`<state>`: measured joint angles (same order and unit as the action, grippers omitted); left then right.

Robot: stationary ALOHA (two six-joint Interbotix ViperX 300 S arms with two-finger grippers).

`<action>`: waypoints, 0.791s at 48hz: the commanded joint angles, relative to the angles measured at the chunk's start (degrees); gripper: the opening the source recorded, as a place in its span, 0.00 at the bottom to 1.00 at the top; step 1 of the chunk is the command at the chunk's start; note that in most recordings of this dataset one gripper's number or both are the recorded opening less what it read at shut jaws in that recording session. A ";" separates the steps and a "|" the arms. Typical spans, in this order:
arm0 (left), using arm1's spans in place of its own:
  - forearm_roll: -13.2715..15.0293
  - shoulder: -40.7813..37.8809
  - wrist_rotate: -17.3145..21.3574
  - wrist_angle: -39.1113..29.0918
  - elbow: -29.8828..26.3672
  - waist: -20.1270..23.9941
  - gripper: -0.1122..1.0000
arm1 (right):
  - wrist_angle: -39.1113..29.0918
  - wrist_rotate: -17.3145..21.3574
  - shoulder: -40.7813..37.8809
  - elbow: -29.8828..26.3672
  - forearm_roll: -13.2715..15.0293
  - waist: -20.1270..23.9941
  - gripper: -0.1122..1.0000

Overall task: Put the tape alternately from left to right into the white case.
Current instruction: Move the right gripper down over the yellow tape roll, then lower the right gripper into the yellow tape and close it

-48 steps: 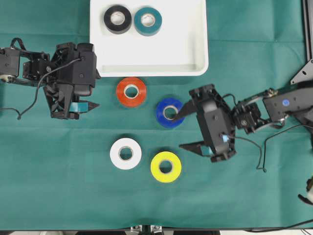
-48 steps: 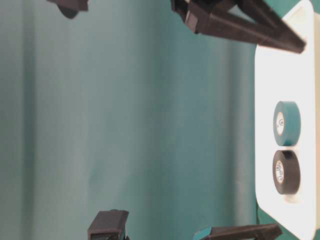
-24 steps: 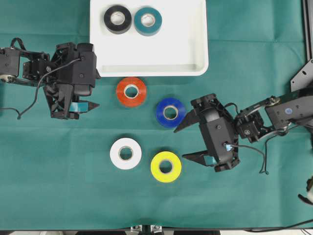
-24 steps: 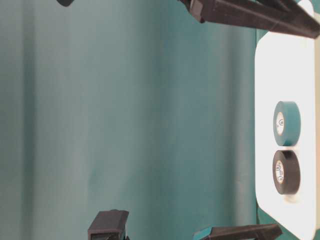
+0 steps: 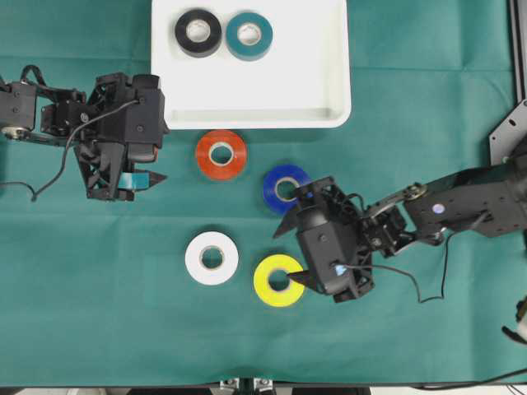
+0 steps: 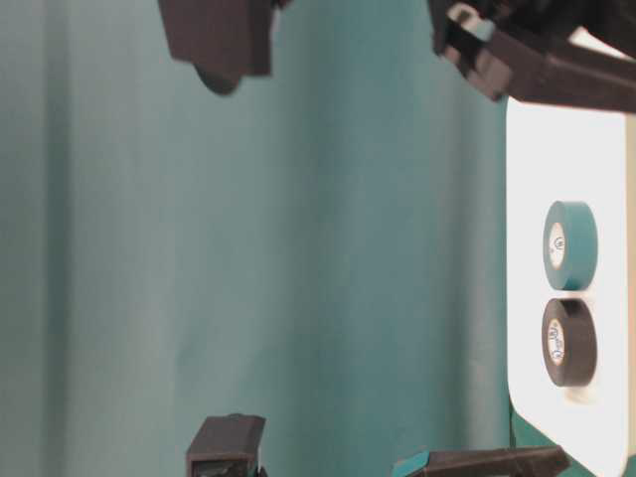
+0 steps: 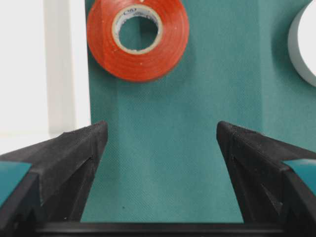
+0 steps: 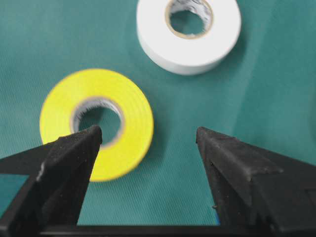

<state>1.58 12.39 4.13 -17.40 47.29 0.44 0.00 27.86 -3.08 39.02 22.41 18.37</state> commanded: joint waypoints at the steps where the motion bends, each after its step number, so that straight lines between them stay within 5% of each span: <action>1: 0.00 0.35 -0.09 0.35 -0.70 -0.18 0.63 | 0.18 0.44 -0.44 -2.29 -0.09 0.79 0.86; 13: 0.00 0.35 -0.09 0.44 -0.79 -0.18 0.63 | 0.18 3.52 -2.99 -3.43 0.00 0.97 0.86; 38: 0.09 -0.18 0.00 1.58 -0.97 -0.18 0.63 | -2.64 3.87 -8.96 -5.80 0.00 0.35 0.86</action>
<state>1.49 11.78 4.04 -16.61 47.29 0.35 -1.41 31.90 -12.30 34.72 22.41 19.16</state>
